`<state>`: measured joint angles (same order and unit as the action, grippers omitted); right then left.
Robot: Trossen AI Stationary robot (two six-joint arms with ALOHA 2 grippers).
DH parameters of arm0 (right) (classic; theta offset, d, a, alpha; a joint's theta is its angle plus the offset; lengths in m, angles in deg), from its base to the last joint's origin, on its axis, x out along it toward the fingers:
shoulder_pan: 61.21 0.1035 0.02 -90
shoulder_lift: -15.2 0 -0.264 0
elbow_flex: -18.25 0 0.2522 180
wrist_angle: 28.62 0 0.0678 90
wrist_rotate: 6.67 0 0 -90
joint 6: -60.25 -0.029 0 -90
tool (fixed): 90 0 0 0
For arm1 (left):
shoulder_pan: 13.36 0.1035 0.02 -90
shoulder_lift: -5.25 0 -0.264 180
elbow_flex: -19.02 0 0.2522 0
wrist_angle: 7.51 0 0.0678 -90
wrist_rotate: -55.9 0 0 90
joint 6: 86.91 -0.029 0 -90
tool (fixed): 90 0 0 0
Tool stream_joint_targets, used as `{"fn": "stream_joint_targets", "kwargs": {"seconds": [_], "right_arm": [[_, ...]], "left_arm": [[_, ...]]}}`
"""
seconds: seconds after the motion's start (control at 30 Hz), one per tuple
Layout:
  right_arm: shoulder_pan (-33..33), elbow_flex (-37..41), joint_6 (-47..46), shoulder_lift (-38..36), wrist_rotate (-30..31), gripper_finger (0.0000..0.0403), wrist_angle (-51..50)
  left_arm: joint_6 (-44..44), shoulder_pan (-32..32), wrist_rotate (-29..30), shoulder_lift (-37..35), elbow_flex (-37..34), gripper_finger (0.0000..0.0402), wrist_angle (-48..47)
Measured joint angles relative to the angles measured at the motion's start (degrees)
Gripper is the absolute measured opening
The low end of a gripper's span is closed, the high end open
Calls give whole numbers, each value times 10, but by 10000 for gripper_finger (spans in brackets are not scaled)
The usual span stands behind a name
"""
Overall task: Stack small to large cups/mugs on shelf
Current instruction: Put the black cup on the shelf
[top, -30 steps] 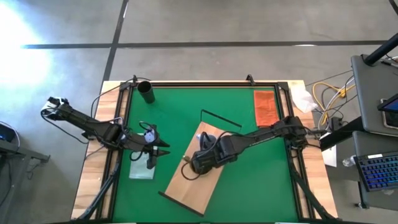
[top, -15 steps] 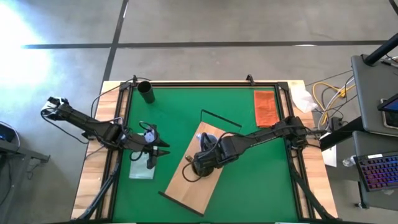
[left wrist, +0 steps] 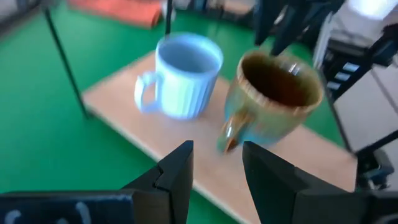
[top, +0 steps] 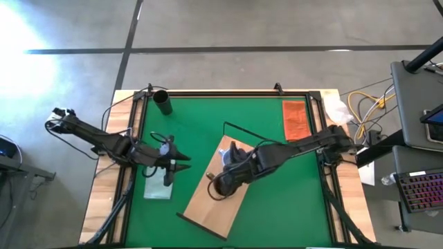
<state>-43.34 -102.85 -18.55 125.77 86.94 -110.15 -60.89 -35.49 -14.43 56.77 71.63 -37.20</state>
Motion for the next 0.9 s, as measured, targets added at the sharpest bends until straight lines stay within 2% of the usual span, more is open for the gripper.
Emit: {"fn": "stream_joint_targets", "kwargs": {"seconds": [0.07, 0.2, 0.27, 0.37, 0.53, 0.63, 0.77, 0.83, 0.9], "right_arm": [[0, 0, 0, -23, 24, 155, -4], [0, 0, -3, -75, 84, 157, -22], [0, 0, -9, -99, 116, 157, -42], [0, 0, -8, -131, 164, 158, -88], [-3, 1, -8, -172, 220, 170, -194], [-9, 5, -19, -191, 239, 182, -224], [-18, 23, -1, -219, 252, 198, -221], [-21, 36, 9, -232, 251, 204, -222], [-21, 51, 13, -244, 251, 211, -222]], "left_arm": [[-41, 0, 10, -4, 4, 125, 34], [-54, 12, 17, -12, 25, 125, 77], [-55, 41, 15, -11, 61, 125, 9], [-67, 111, 16, 0, 148, 125, -176], [-121, 271, 11, 51, 325, 125, -421], [-134, 391, -44, 91, 411, 125, -509], [-183, 576, -188, 139, 457, 125, -558], [-202, 665, -226, 164, 463, 125, -567], [-209, 741, -238, 192, 464, 125, -578]]}}
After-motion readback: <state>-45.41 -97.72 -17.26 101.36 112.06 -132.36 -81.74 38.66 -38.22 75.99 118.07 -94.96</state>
